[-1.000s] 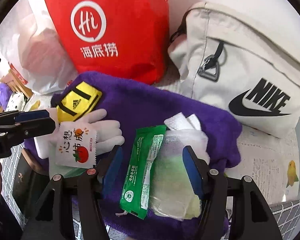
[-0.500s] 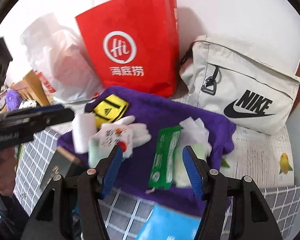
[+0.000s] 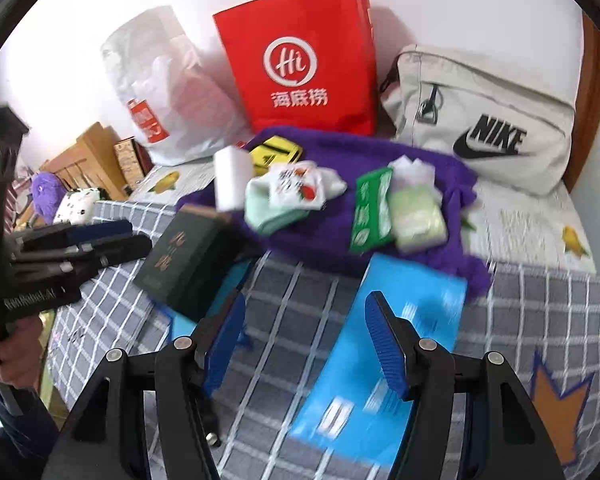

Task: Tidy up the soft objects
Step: 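Open both tools and withdraw them from the purple towel, then grasp the black watch strap with the left tool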

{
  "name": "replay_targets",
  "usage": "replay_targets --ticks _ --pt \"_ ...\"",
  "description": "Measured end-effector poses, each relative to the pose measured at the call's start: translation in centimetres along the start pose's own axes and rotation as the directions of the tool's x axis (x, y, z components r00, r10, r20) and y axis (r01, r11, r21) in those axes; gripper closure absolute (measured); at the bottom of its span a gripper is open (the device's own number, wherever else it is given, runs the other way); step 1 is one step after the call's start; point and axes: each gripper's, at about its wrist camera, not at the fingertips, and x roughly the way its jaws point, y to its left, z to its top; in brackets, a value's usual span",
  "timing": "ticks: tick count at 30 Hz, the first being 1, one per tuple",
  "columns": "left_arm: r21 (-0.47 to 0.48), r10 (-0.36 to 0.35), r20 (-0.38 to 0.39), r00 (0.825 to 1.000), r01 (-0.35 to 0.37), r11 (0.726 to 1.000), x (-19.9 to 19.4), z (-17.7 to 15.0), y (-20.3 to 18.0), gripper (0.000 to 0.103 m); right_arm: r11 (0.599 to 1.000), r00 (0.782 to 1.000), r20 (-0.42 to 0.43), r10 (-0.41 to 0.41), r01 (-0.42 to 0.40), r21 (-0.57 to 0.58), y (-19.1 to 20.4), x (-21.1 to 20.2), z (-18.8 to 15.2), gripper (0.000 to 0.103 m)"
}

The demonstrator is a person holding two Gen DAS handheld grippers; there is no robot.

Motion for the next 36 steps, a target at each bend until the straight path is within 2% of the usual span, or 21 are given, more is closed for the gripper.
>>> replay_targets --ticks 4,8,12,16,20,23,25,26,28,30,36 --pt "0.004 -0.005 -0.027 1.000 0.005 1.000 0.2 -3.5 -0.5 0.058 1.000 1.000 -0.012 -0.005 0.005 -0.017 0.9 -0.9 -2.8 0.041" --pt "0.006 -0.014 -0.049 0.999 0.014 1.000 0.9 -6.5 -1.1 0.058 0.998 0.998 -0.013 -0.054 0.054 -0.022 0.9 -1.9 -5.4 0.041" --pt "0.010 -0.007 -0.071 0.997 0.008 1.000 2.1 -8.8 -1.7 0.058 0.999 0.999 -0.019 -0.051 0.051 -0.002 0.6 -2.3 -7.5 0.041" --pt "0.016 0.001 -0.078 0.997 0.001 1.000 3.5 -10.5 -1.9 0.058 0.999 0.998 -0.029 -0.052 0.052 0.014 0.5 -2.5 -9.7 0.041" --pt "0.027 -0.003 -0.093 0.996 0.005 1.000 5.0 -11.5 -2.1 0.058 0.994 0.993 -0.056 -0.108 0.108 -0.006 0.8 -2.4 -11.7 0.041" --pt "0.053 0.009 -0.054 0.998 -0.007 0.999 5.3 -11.8 -2.7 0.058 0.992 0.991 -0.062 -0.123 0.123 0.003 0.9 -2.5 -12.8 0.041" --pt "0.065 0.009 -0.056 0.998 -0.006 0.998 5.6 -11.6 -2.9 0.059 0.993 0.991 -0.068 -0.116 0.117 0.014 1.0 -2.4 -13.3 0.041" --pt "0.070 0.011 -0.054 0.998 -0.008 0.998 5.7 -11.5 -2.9 0.060 0.993 0.991 -0.071 -0.113 0.114 0.018 1.1 -2.3 -13.4 0.041" --pt "0.095 0.022 -0.051 0.998 -0.017 0.995 5.8 -11.3 -3.2 0.076 0.994 0.991 -0.077 -0.110 0.111 0.017 1.3 -2.0 -13.7 0.041" --pt "0.099 -0.008 -0.054 0.999 0.013 0.995 5.8 -11.2 -3.1 0.083 0.993 0.990 -0.082 -0.114 0.114 0.006 1.6 -1.7 -13.8 0.041" --pt "0.066 -0.045 -0.058 0.997 0.049 0.997 4.6 -11.7 -1.4 0.083 0.994 0.990 -0.086 -0.110 0.110 -0.002 1.8 -1.3 -13.9 0.041"
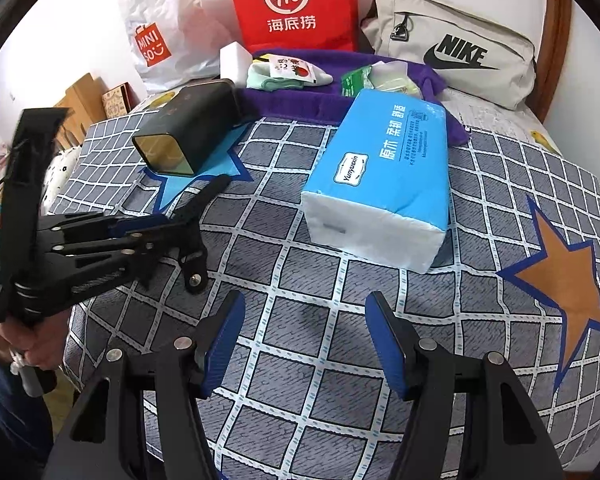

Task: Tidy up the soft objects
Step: 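Grasp the black watch strap with the left tool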

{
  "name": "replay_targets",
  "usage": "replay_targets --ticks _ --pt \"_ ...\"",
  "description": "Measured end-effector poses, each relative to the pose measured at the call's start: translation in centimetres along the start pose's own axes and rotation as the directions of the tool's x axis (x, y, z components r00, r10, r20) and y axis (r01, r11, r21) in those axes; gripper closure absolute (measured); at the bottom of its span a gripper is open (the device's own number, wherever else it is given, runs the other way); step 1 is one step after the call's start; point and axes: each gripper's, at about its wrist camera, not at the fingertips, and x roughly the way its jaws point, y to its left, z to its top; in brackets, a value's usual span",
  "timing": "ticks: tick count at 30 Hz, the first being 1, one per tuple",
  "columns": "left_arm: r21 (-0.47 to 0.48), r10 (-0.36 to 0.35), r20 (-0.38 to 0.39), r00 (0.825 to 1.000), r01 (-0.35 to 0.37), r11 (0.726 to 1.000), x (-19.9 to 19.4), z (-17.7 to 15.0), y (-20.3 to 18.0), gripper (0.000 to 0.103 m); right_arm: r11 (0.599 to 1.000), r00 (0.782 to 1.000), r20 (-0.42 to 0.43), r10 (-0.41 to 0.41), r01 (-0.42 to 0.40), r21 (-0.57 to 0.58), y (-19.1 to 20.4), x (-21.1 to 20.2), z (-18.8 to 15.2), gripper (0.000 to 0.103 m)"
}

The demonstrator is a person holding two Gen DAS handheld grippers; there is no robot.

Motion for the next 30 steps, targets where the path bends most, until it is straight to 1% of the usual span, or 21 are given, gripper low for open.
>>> replay_targets --ticks 2,5,10,15,18,21,24,25,28,30 --pt "-0.008 -0.015 -0.011 1.000 0.015 1.000 0.0 0.0 0.4 0.083 1.000 1.000 -0.003 0.002 -0.002 0.003 -0.1 0.2 0.0 0.041" --pt "-0.011 -0.017 -0.028 0.999 0.017 1.000 0.7 0.3 0.5 0.083 1.000 1.000 -0.011 0.013 -0.013 0.014 -0.1 0.7 0.1 0.041" --pt "0.026 -0.003 -0.005 1.000 0.003 1.000 1.4 0.7 -0.2 0.082 1.000 1.000 -0.028 0.012 -0.012 0.002 0.2 1.0 0.0 0.041" --pt "0.049 -0.001 0.004 1.000 0.001 0.999 1.6 0.8 -0.4 0.083 0.999 0.999 -0.042 0.026 -0.025 0.024 0.2 1.4 -0.1 0.041" --pt "0.044 0.003 0.006 1.000 -0.003 0.999 1.2 0.7 -0.2 0.083 0.999 0.998 -0.045 0.039 -0.038 0.026 0.6 1.8 0.0 0.041" --pt "0.030 0.027 0.037 0.999 -0.028 0.999 -0.2 0.6 0.7 0.083 0.999 0.998 -0.039 0.053 -0.053 0.000 1.8 2.1 0.2 0.041" --pt "0.008 0.035 0.048 0.998 -0.036 0.999 -1.2 0.3 2.1 0.083 0.997 0.997 -0.044 0.068 -0.069 -0.038 3.2 2.5 0.6 0.041" --pt "-0.003 0.029 0.049 0.998 -0.029 1.000 -1.6 0.1 2.6 0.083 0.995 0.996 -0.042 0.079 -0.081 -0.054 3.8 2.7 0.7 0.041" --pt "-0.024 0.078 0.059 0.995 -0.076 0.997 -2.4 -0.5 3.8 0.083 0.988 0.992 -0.040 0.116 -0.119 -0.098 5.3 3.4 1.3 0.041" --pt "-0.037 0.077 0.058 0.995 -0.075 0.996 -2.6 -1.0 4.5 0.083 0.982 0.988 -0.043 0.145 -0.149 -0.117 6.1 4.1 1.6 0.041"
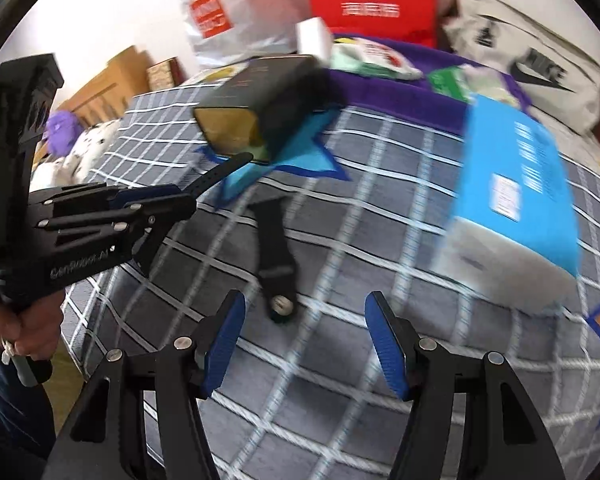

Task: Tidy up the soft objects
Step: 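Grasp the black watch strap with the left tool, then lift the black strap with the left tool and carry it over the towel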

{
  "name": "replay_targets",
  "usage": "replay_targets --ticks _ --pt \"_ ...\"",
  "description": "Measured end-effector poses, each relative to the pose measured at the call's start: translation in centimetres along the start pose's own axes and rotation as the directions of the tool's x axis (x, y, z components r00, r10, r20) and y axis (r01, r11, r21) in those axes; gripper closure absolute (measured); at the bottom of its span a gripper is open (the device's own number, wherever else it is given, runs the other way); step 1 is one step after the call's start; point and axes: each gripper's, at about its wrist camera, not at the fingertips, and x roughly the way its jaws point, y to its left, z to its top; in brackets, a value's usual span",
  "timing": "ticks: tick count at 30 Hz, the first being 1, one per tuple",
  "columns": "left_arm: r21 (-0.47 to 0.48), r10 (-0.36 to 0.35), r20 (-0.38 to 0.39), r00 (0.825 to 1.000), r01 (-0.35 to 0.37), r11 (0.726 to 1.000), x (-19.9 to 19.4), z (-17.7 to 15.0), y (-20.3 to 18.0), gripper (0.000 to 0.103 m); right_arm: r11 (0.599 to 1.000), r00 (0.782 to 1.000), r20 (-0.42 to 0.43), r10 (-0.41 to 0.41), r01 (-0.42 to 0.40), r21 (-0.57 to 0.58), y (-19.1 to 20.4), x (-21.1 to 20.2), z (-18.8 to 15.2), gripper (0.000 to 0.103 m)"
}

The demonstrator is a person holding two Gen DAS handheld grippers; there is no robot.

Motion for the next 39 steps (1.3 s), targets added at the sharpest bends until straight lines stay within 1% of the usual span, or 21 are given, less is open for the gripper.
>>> replay_targets --ticks 3,6,8,13,14,16,17,20,23,28,30,34,37,39 --pt "-0.023 0.008 -0.010 1.000 -0.008 1.000 0.2 -0.7 0.9 0.083 1.000 1.000 -0.018 0.013 -0.013 -0.018 0.5 1.6 0.9 0.041" --pt "-0.055 0.000 -0.027 1.000 -0.002 0.999 0.9 -1.4 1.5 0.083 0.999 1.000 -0.005 0.009 -0.009 -0.039 0.9 2.3 1.6 0.041" --pt "-0.074 -0.011 -0.022 1.000 0.010 0.997 1.0 -1.6 1.8 0.083 0.998 1.000 0.000 0.003 -0.003 -0.065 1.3 2.7 2.0 0.041" --pt "-0.110 -0.042 -0.021 0.999 0.040 0.993 1.0 -1.5 2.2 0.083 0.985 0.998 0.019 -0.057 0.059 -0.165 3.0 4.1 2.6 0.047" --pt "-0.115 -0.049 -0.020 0.999 0.046 0.992 1.0 -1.5 2.3 0.083 0.982 0.998 0.026 -0.061 0.065 -0.175 3.2 4.3 2.7 0.052" --pt "-0.127 -0.062 -0.018 0.998 0.059 0.990 1.1 -1.6 2.5 0.083 0.984 0.998 0.035 -0.057 0.062 -0.169 3.2 4.4 3.0 0.068" --pt "-0.130 -0.065 -0.016 0.998 0.062 0.990 1.1 -1.6 2.6 0.083 0.983 0.997 0.036 -0.063 0.068 -0.170 3.0 4.3 3.1 0.082" --pt "-0.135 -0.066 -0.010 0.998 0.064 0.989 1.0 -1.7 2.6 0.083 0.983 0.999 0.019 -0.045 0.048 -0.176 2.6 4.2 3.2 0.082" --pt "-0.134 -0.070 -0.005 0.998 0.068 0.989 1.1 -1.8 2.7 0.083 0.980 0.999 0.000 -0.047 0.046 -0.194 2.7 3.8 2.9 0.082" --pt "-0.146 -0.080 0.000 0.997 0.079 0.986 1.0 -1.9 2.9 0.083 0.989 0.999 -0.045 -0.023 0.016 -0.148 2.2 3.3 2.4 0.080" --pt "-0.146 -0.078 0.000 0.997 0.077 0.986 1.0 -1.9 2.8 0.083 0.990 0.999 -0.039 -0.021 0.016 -0.139 2.1 3.2 2.2 0.079" --pt "-0.147 -0.070 -0.001 0.998 0.070 0.987 1.0 -1.9 2.7 0.083 0.983 0.999 -0.015 -0.046 0.042 -0.180 2.6 3.3 1.9 0.081" --pt "-0.141 -0.062 0.001 0.998 0.062 0.988 1.0 -1.8 2.6 0.083 0.983 1.000 0.017 -0.004 0.007 -0.185 2.3 3.3 1.7 0.082" --pt "-0.147 -0.060 -0.003 0.998 0.059 0.987 0.9 -1.8 2.6 0.083 0.986 1.000 0.012 0.016 -0.014 -0.168 2.0 3.2 1.9 0.082"
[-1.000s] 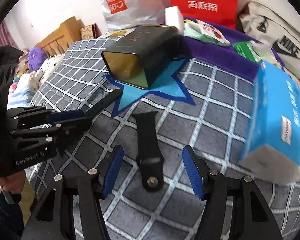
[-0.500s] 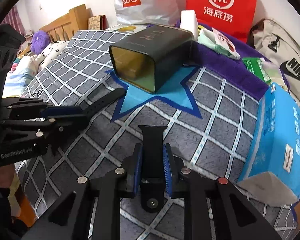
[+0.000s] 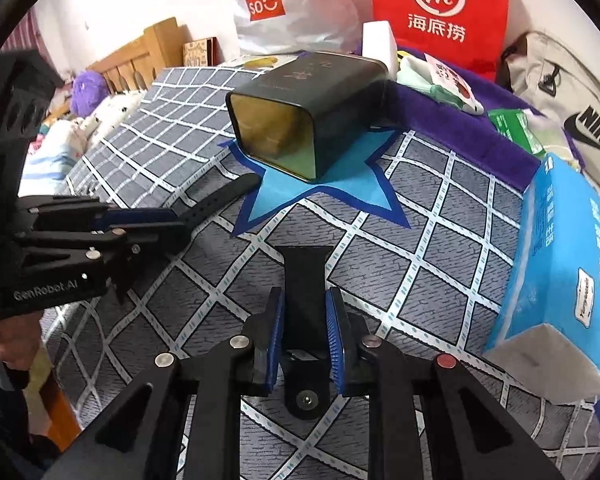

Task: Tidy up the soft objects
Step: 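Lift the black strap with the left tool and carry it over the towel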

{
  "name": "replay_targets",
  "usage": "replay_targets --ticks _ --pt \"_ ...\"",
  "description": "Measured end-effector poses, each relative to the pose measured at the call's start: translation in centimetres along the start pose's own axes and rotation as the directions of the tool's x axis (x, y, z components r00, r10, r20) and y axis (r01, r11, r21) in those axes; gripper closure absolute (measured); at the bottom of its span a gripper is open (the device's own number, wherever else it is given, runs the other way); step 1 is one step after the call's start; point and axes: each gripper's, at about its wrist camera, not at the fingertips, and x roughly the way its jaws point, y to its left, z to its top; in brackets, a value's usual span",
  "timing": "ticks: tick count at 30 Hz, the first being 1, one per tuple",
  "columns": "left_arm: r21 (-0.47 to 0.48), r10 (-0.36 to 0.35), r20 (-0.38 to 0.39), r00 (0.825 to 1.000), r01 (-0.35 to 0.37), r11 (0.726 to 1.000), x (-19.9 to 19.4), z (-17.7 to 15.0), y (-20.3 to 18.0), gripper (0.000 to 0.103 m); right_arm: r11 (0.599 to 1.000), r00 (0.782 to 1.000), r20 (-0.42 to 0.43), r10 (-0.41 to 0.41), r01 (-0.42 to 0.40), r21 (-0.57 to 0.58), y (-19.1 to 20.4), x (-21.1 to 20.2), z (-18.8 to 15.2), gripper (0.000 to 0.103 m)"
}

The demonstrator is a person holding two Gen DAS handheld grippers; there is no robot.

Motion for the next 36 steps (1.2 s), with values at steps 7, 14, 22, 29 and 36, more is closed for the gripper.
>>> replay_targets --ticks 7,14,22,29,36 --pt "-0.008 -0.005 0.038 0.999 0.006 1.000 -2.3 0.1 -0.3 0.083 1.000 0.999 0.033 0.011 -0.012 0.021 -0.3 -2.6 -0.1 0.082" --pt "0.001 -0.007 0.074 0.997 0.006 1.000 -4.9 0.3 -1.3 0.083 0.998 0.997 0.075 -0.024 0.020 0.056 -1.7 -5.6 -0.2 0.082" --pt "0.025 0.011 0.117 0.993 -0.014 1.000 -7.0 2.2 -2.9 0.083 0.994 0.987 0.147 -0.058 0.043 0.103 -4.2 -9.2 0.5 0.082" --pt "0.041 0.018 0.140 0.990 -0.024 0.999 -7.2 5.2 -4.1 0.083 0.988 0.979 0.182 -0.092 0.067 0.137 -7.1 -10.8 2.0 0.082" --pt "0.070 0.011 0.149 0.989 -0.022 0.997 -6.4 9.2 -5.4 0.083 0.981 0.969 0.206 -0.134 0.100 0.166 -10.1 -11.5 4.8 0.082"
